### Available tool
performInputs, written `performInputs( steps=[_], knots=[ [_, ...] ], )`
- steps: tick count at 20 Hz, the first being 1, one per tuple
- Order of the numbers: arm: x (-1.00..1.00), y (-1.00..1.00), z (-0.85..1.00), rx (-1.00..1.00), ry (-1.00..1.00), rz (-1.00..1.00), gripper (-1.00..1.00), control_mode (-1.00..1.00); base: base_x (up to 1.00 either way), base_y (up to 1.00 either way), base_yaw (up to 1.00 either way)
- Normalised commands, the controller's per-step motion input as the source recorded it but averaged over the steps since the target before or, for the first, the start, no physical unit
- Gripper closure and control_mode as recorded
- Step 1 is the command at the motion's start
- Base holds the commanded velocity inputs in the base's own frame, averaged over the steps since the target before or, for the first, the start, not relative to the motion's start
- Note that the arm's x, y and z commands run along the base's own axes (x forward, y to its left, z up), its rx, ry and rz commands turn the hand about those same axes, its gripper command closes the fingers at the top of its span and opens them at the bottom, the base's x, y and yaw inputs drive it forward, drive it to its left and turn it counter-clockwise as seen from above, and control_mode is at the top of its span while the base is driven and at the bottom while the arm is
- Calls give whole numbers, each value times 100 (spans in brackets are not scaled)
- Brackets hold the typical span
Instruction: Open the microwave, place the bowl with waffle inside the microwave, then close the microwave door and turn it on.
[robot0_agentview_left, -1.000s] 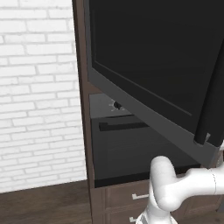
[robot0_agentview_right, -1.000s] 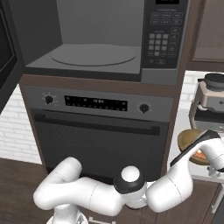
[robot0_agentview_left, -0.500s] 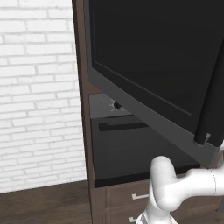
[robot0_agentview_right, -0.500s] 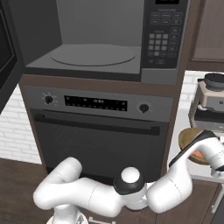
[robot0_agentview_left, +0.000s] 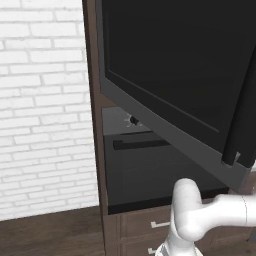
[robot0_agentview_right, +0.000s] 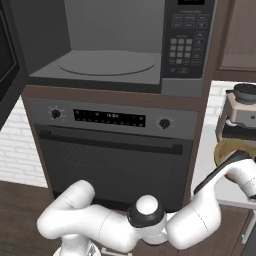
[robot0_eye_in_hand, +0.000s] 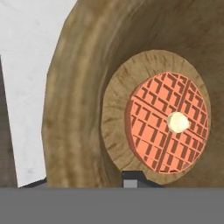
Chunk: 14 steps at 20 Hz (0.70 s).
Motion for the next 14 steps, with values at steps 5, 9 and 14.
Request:
performInputs(
  steps=[5,9,14],
  knots=[
    [-40,-18,72,-11,-19,11,100,-100,0,0,0],
    [-87,-11,60,-26,-28,26,100,-100,0,0,0],
    [-100,-1,30,-30,-20,31,100,-100,0,0,0]
  ],
)
